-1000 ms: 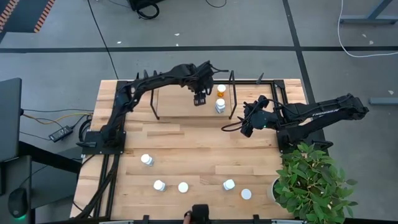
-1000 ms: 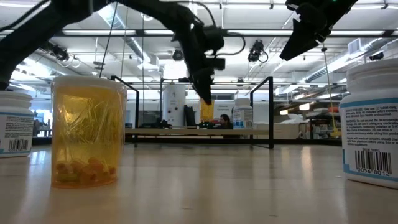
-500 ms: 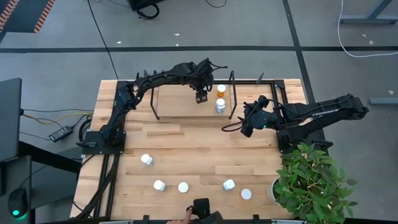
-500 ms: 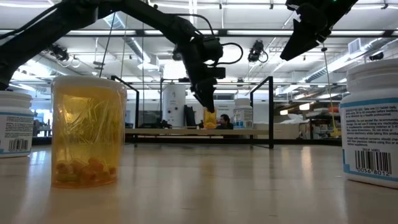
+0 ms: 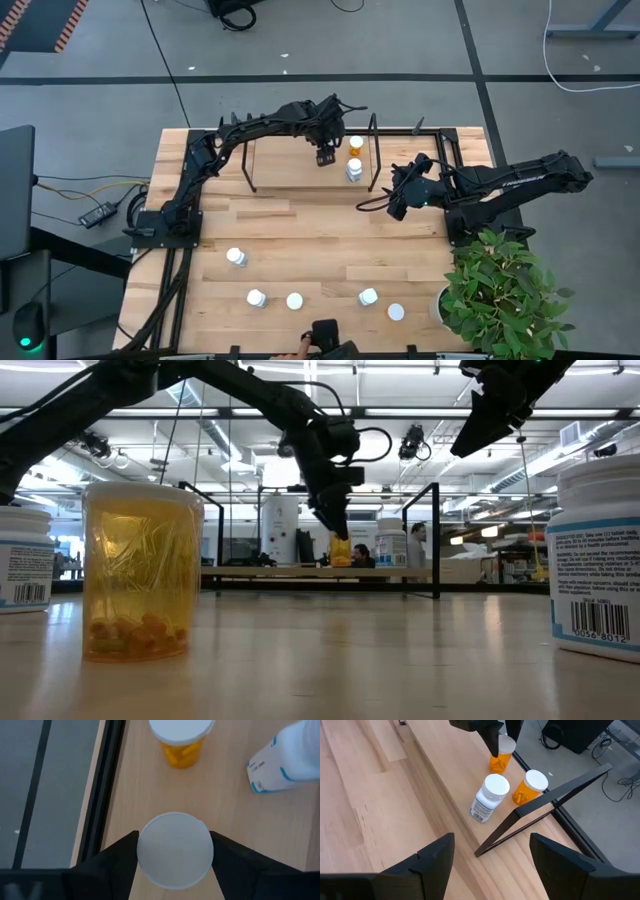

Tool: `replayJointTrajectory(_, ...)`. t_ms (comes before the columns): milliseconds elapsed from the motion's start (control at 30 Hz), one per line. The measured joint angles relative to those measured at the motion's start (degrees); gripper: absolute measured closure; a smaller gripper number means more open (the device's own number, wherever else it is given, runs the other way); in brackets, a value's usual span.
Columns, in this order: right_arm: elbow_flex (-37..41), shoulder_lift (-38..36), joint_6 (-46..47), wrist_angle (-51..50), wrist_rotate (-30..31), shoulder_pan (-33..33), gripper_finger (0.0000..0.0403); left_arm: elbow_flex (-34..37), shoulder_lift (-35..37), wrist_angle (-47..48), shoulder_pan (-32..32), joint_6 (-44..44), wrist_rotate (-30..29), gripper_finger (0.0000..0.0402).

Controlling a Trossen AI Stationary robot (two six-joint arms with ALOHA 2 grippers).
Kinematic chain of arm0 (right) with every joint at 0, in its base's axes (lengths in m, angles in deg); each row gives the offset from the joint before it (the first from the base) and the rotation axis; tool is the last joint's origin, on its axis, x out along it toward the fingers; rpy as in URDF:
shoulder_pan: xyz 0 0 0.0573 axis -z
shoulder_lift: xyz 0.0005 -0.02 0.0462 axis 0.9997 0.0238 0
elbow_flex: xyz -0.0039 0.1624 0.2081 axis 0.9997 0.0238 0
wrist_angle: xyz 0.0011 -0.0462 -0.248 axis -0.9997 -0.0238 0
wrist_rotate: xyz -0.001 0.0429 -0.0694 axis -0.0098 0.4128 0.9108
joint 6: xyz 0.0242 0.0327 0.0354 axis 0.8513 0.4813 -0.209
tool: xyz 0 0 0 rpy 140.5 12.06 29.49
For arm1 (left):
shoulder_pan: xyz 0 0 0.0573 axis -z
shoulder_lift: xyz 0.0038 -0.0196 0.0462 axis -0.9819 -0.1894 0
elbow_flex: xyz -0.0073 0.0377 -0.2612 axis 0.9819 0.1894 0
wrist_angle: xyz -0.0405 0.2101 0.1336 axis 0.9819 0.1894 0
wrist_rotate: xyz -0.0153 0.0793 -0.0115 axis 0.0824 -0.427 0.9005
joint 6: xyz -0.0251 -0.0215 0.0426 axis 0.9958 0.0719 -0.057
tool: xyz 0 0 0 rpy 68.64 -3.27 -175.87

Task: Pick and place medicine bottles onto shelf by color
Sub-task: Put the orange pill bottle on the shelf

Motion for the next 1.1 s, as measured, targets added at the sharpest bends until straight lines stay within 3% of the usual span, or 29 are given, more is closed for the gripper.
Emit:
replayJointTrajectory(667,0.0,0.0,0.4,-0.11,-0.42,0.0,0.0136,-0.02,-1.48,-0.95,0.16,0.21,3.11,0.0173)
replayJointTrajectory(1100,0.0,-0.02,0.43,-0.21,-0.43,0.01,0.0136,0.13,-1.7,-0.9,-0.69,-0.49,1.01,0.0164)
